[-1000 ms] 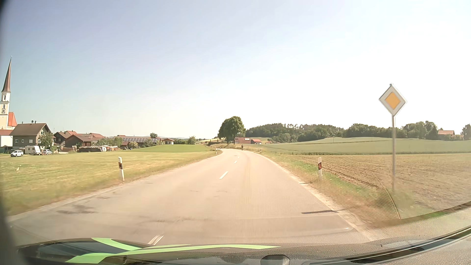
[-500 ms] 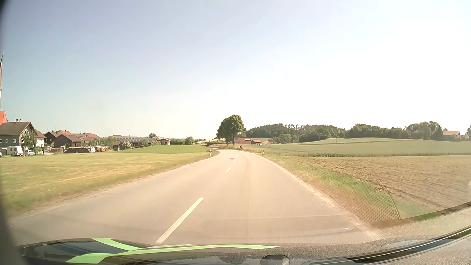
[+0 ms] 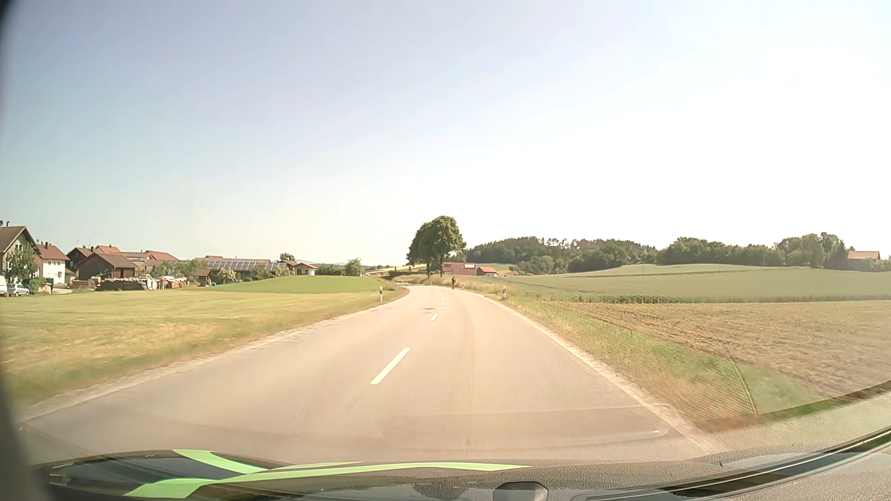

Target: Follow the waypoints while adhering to traffic rules and regulations

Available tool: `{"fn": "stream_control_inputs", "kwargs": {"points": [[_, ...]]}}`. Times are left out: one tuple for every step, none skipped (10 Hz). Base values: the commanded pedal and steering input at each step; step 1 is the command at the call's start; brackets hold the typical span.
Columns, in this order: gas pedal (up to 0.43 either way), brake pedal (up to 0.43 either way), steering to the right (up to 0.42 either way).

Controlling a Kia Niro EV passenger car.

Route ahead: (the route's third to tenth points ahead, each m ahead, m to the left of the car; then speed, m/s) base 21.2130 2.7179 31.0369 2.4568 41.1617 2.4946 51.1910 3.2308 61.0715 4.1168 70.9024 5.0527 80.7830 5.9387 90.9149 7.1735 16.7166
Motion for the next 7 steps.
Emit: {"fn": "stream_control_inputs", "kwargs": {"points": [[0.008,0.000,-0.001],[0.008,0.000,-0.001],[0.008,0.000,-0.002],[0.008,0.000,-0.003],[0.008,0.000,-0.004],[0.008,0.000,-0.004],[0.008,0.000,-0.004]]}}
